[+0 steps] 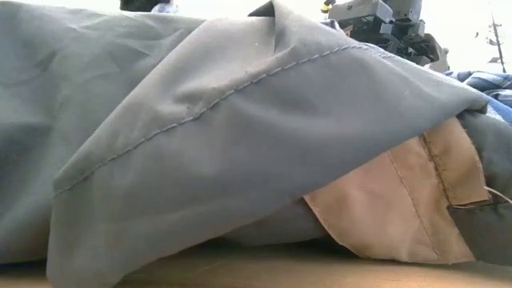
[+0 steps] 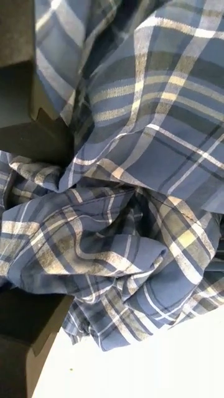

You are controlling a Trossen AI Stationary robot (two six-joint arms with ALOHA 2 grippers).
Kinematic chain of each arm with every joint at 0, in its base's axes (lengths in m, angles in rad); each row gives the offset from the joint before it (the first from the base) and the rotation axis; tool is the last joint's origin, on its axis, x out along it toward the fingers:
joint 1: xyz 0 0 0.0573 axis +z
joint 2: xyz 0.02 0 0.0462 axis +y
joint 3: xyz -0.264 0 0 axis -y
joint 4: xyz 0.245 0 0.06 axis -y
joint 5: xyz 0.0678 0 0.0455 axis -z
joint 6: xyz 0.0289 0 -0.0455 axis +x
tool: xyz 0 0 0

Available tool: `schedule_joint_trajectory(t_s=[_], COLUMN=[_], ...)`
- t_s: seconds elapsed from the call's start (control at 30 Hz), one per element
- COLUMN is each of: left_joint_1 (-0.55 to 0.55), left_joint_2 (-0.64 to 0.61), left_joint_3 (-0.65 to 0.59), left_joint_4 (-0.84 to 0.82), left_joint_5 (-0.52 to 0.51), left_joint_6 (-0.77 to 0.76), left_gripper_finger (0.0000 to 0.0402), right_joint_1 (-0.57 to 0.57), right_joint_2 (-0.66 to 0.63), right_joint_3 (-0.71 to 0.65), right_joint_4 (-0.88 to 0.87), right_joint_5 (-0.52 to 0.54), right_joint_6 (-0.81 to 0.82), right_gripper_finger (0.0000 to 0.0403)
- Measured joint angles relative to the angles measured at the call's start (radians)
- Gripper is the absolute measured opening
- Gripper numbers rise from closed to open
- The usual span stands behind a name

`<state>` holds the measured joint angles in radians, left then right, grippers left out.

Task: Sort clothes
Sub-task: Put the blue plaid shirt into the laundry bin

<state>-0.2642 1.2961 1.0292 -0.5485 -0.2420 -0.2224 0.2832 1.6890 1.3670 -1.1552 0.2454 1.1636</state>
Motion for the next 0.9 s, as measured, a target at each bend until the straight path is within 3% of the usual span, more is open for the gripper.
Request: schedule_joint_trajectory(t_s=[0.13,0.37,0.57,0.67,0.9], left_joint_1=[0.000,0.008,0.012,0.004,0.008], left_joint_2=[-0.021,0.009,0.150,0.250,0.407], left_joint_3=[0.050,0.076,0.077,0.076,0.076], left_joint_4=[0.030,0.219,0.416,0.412,0.469], left_joint_5=[-0.003,-0.002,0.021,0.063,0.017], left_joint_6=[0.031,0.128,0.199,0.202,0.203], left_gripper_finger=[0.0012,0.0011,0.0011,0.0010,0.0010], right_joint_1=[0.000,0.000,0.009,0.028,0.036], right_joint_2=[0.000,0.000,0.000,-0.002,-0.001], right_joint_3=[0.000,0.000,-0.002,-0.031,-0.175], right_joint_4=[-0.003,-0.011,-0.132,-0.167,-0.039], right_joint_5=[0.031,0.040,0.042,0.044,0.011], right_joint_6=[0.021,0.053,0.160,0.236,0.264], right_gripper_finger=[0.0272,0.0272,0.0272,0.0272,0.0277])
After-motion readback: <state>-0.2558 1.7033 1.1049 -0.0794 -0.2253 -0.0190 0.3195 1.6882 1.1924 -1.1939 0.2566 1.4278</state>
